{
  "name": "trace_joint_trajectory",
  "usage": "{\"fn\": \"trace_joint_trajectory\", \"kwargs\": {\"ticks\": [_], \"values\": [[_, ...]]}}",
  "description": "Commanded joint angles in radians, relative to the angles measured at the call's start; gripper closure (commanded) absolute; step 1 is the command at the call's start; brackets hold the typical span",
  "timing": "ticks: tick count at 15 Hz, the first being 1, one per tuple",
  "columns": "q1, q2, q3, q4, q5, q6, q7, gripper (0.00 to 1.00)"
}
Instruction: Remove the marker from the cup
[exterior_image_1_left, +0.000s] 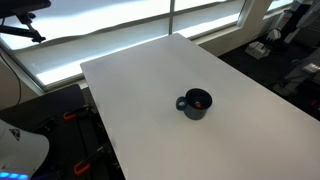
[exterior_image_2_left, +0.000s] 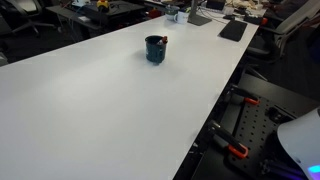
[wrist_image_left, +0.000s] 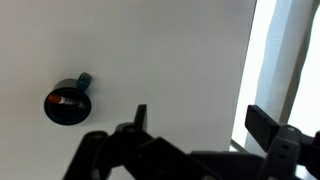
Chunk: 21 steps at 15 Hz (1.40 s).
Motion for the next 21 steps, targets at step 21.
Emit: {"fn": "trace_joint_trajectory", "kwargs": {"ticks": [21], "values": [[-0.133,0.367,-0.021,0.31,0.017,-0.069,-0.062,0.0]]}}
